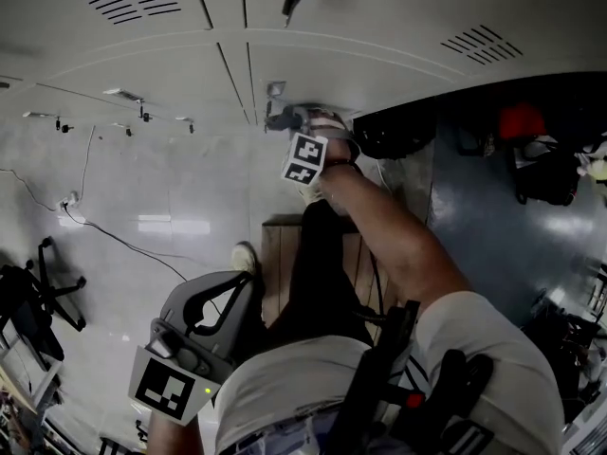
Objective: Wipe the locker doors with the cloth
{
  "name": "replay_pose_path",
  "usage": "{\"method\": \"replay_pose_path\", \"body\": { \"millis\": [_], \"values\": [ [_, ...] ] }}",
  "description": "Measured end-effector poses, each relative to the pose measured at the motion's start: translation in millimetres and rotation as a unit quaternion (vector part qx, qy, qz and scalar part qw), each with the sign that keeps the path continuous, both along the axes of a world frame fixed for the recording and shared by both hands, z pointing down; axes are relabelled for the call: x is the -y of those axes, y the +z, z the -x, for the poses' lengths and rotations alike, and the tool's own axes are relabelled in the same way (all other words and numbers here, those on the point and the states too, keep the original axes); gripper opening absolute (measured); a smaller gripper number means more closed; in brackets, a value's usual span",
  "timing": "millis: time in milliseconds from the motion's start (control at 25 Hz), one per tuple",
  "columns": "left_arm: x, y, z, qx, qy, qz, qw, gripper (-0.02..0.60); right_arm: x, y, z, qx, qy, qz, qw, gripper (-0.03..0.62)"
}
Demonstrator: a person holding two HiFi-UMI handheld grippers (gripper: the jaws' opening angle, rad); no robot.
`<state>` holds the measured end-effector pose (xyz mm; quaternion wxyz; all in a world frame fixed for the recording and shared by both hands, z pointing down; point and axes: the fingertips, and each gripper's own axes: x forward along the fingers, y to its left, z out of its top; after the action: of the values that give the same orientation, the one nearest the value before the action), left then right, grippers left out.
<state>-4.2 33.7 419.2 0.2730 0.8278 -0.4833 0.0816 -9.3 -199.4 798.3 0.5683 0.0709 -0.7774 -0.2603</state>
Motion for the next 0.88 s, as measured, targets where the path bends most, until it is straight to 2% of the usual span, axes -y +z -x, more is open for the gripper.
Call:
{"method": "replay_pose_path", "body": {
  "millis": [440,600,880],
  "values": [
    [1,-35,22,0.017,-0.002,-0.027,0.9995,0.003,15,-27,-92,-0.047,0.100,0.023,0.994,0.114],
    [-4,-50,30,0.018,0.000,-0.043,0.9989,0.003,-16,-74,-97,-0.012,0.106,0.038,0.994,0.114],
    [-29,-85,55,0.032,0.007,-0.087,0.9957,0.003,-90,-192,-72,0.083,0.115,0.057,0.988,0.114]
  ]
}}
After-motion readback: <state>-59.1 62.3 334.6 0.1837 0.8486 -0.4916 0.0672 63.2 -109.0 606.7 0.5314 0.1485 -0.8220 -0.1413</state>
